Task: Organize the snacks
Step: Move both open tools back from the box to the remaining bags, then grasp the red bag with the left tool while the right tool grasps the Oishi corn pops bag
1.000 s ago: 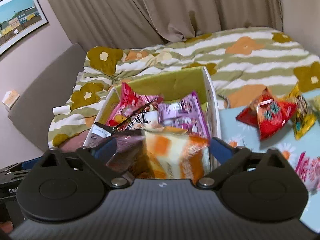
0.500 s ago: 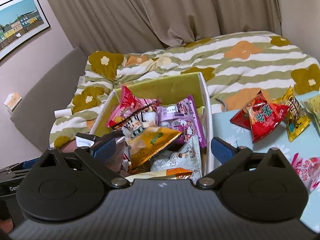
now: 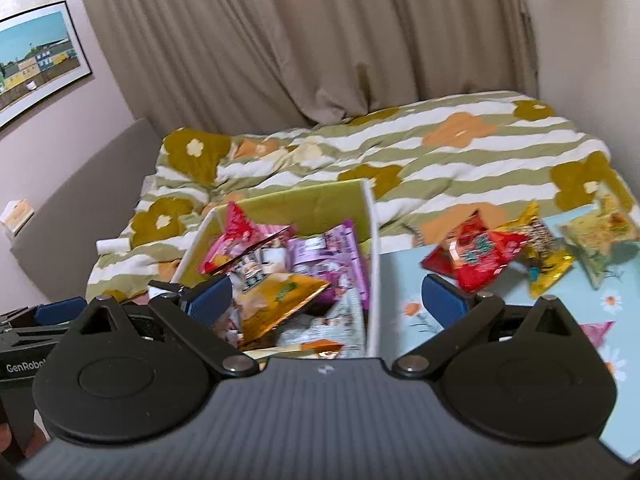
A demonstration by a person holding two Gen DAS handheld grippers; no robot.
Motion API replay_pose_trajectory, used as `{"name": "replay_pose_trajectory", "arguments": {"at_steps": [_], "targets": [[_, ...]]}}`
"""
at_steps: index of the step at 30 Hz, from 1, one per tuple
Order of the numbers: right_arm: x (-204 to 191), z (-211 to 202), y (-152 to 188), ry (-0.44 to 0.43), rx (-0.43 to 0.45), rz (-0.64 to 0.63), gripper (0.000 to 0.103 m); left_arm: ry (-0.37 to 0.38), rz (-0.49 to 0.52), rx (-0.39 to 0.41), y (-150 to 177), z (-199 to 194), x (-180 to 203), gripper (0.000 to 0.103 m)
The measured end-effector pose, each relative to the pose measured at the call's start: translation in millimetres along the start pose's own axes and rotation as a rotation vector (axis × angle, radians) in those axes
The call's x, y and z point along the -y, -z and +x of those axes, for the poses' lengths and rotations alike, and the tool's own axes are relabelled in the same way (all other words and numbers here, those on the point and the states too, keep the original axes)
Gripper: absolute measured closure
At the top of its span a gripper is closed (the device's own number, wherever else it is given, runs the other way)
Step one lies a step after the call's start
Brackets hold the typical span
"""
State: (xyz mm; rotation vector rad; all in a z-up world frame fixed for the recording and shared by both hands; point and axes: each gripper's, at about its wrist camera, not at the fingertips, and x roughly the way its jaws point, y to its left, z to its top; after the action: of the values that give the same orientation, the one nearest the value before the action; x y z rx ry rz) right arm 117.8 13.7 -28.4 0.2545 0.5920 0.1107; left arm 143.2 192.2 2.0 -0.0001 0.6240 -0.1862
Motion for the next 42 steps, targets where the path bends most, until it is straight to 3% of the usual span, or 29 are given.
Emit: {"name": "replay_pose_trajectory", "arguments": {"at_steps": [6, 14, 20, 31, 42], "targets": [[32, -29, -9, 0.073, 0.035, -0.008, 0.000, 0.061, 0.042, 0.008, -6, 1, 32, 0.000], [102, -53, -28, 0.163, 0.062, -0.029, 0.000, 0.099, 0.086, 0.005, -10, 14, 93, 0.000], [164, -50, -46, 0.192, 0.034, -0.055, 0.000, 0.113, 0.072, -0.057, -13, 46, 153, 0.000], [274, 0, -79, 0.142, -0.058, -0.058, 0.000, 0.025, 0.005, -0.127, -26, 124, 235, 0.000], [346, 87, -86, 0.062, -0.174, -0.036, 0.000, -0.124, -0.143, -0.208, -37, 233, 246, 0.000]]}}
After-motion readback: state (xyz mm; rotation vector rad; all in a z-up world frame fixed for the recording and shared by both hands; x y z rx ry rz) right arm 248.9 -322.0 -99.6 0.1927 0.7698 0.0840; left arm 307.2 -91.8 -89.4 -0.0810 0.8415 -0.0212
